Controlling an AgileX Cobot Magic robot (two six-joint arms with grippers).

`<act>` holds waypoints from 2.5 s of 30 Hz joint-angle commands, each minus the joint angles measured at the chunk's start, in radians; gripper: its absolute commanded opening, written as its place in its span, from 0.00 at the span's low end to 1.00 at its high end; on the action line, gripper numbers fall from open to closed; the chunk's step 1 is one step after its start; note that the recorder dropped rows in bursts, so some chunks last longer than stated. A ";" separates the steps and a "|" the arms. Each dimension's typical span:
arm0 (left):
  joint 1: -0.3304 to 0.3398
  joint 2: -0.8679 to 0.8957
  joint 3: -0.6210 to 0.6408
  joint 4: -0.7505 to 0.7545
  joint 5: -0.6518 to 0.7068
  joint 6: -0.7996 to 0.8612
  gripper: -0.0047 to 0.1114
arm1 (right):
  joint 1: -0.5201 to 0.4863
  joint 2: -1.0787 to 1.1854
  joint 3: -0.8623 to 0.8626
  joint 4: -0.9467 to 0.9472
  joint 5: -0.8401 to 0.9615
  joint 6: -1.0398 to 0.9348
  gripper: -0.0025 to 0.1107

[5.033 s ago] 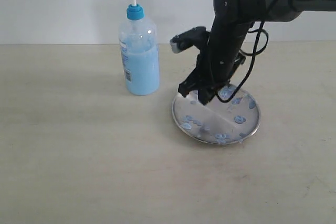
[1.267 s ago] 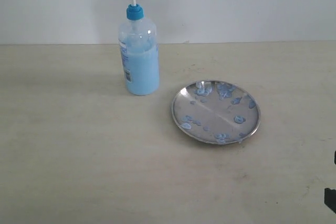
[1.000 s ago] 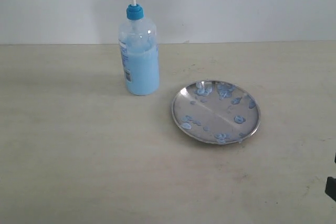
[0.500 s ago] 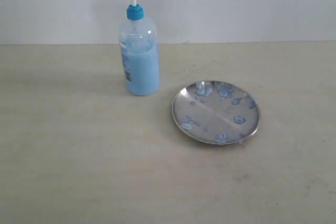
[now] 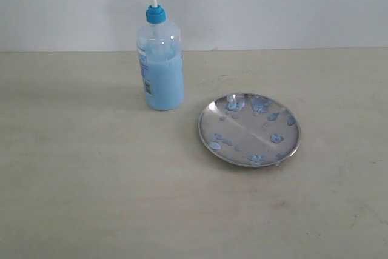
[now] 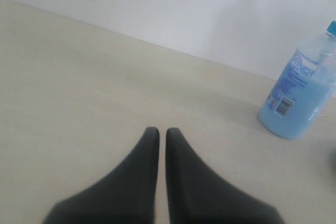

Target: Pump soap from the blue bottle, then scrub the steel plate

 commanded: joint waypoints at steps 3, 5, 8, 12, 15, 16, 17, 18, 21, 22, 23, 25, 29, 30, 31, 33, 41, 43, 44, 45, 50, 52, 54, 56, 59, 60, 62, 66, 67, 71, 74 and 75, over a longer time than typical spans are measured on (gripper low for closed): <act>0.000 -0.003 -0.001 -0.007 -0.009 0.004 0.08 | -0.001 -0.006 -0.001 0.013 -0.014 -0.003 0.02; 0.000 -0.003 -0.001 -0.007 -0.009 0.004 0.08 | -0.001 -0.006 -0.001 0.022 -0.014 -0.003 0.02; 0.000 -0.003 -0.001 -0.007 -0.009 0.004 0.08 | -0.001 -0.006 -0.001 0.022 -0.014 -0.003 0.02; 0.000 -0.003 -0.001 -0.007 -0.009 0.004 0.08 | -0.001 -0.006 -0.001 0.022 -0.014 -0.003 0.02; 0.000 -0.003 -0.001 -0.007 -0.009 0.004 0.08 | -0.001 -0.006 -0.001 0.022 -0.014 -0.003 0.02; 0.000 -0.003 -0.001 -0.007 -0.009 0.004 0.08 | -0.001 -0.006 -0.001 0.022 -0.014 -0.003 0.02; -0.002 -0.003 -0.001 -0.007 -0.006 0.004 0.08 | -0.001 -0.006 -0.001 0.022 -0.014 -0.003 0.02; -0.005 -0.003 -0.001 -0.007 -0.012 0.007 0.08 | -0.001 -0.006 -0.001 0.022 -0.014 -0.003 0.02; -0.032 -0.003 -0.001 0.001 0.000 0.008 0.08 | -0.001 -0.006 -0.001 0.022 -0.016 -0.003 0.02; -0.042 -0.003 -0.001 0.006 0.025 0.008 0.08 | -0.001 -0.006 -0.001 0.022 -0.016 -0.003 0.02; -0.060 -0.003 -0.001 0.024 0.056 0.008 0.08 | 0.002 -0.006 -0.001 0.022 -0.016 -0.003 0.02; -0.097 -0.003 -0.001 0.066 0.101 0.008 0.08 | 0.002 -0.006 -0.001 0.022 -0.016 -0.003 0.02; -0.121 -0.003 -0.001 0.066 0.101 0.008 0.08 | 0.002 -0.006 -0.001 0.022 -0.016 -0.003 0.02; -0.121 -0.003 -0.001 0.066 0.101 0.008 0.08 | 0.002 -0.006 -0.001 0.022 -0.016 -0.003 0.02; -0.121 -0.003 -0.001 0.066 0.101 0.008 0.08 | 0.002 -0.006 -0.001 0.022 -0.016 -0.003 0.02; -0.121 -0.003 -0.001 0.066 0.101 0.008 0.08 | 0.002 -0.006 -0.001 0.022 -0.016 -0.003 0.02; -0.121 -0.003 -0.001 0.066 0.097 0.008 0.08 | 0.002 -0.006 -0.001 0.022 -0.016 -0.001 0.02; -0.121 -0.003 -0.001 0.066 0.097 0.008 0.08 | 0.002 -0.006 -0.001 0.022 -0.016 -0.001 0.02; -0.121 -0.003 -0.001 0.066 0.097 0.008 0.08 | 0.002 -0.006 -0.001 0.022 -0.016 -0.001 0.02; -0.121 -0.003 -0.001 0.066 0.097 0.008 0.08 | 0.002 -0.006 -0.001 0.022 -0.016 -0.001 0.02; -0.121 -0.003 -0.001 0.066 0.097 0.008 0.08 | 0.002 -0.006 -0.001 0.022 -0.016 -0.001 0.02; -0.121 -0.003 -0.001 0.066 0.097 0.008 0.08 | 0.002 -0.006 -0.001 0.022 -0.016 -0.001 0.02; -0.121 -0.003 -0.001 0.066 0.097 0.008 0.08 | 0.002 -0.006 -0.001 0.022 -0.016 -0.001 0.02; -0.121 -0.003 -0.001 0.066 0.097 0.008 0.08 | 0.002 -0.006 -0.001 0.022 -0.016 -0.001 0.02; -0.121 -0.003 -0.001 0.066 0.097 0.008 0.08 | 0.002 -0.006 -0.001 0.022 -0.016 -0.001 0.02; -0.121 -0.003 -0.001 0.066 0.097 0.008 0.08 | 0.002 -0.006 -0.001 0.022 -0.016 -0.001 0.02; -0.121 -0.003 -0.001 0.066 0.097 0.008 0.08 | 0.002 -0.006 -0.001 0.022 -0.016 -0.001 0.02; -0.121 -0.003 -0.001 0.066 0.097 0.008 0.08 | 0.002 -0.006 -0.001 0.022 -0.016 -0.001 0.02; -0.121 -0.003 -0.001 0.066 0.097 0.008 0.08 | 0.002 -0.006 -0.001 0.022 -0.016 -0.001 0.02; -0.121 -0.003 -0.001 0.066 0.097 0.008 0.08 | 0.002 -0.006 -0.001 0.022 -0.016 -0.001 0.02; -0.121 -0.003 -0.001 0.066 0.097 0.008 0.08 | 0.002 -0.006 -0.001 0.013 -0.019 -0.001 0.02; -0.121 -0.003 -0.001 0.066 0.097 0.008 0.08 | 0.002 -0.006 -0.001 0.013 -0.027 -0.001 0.02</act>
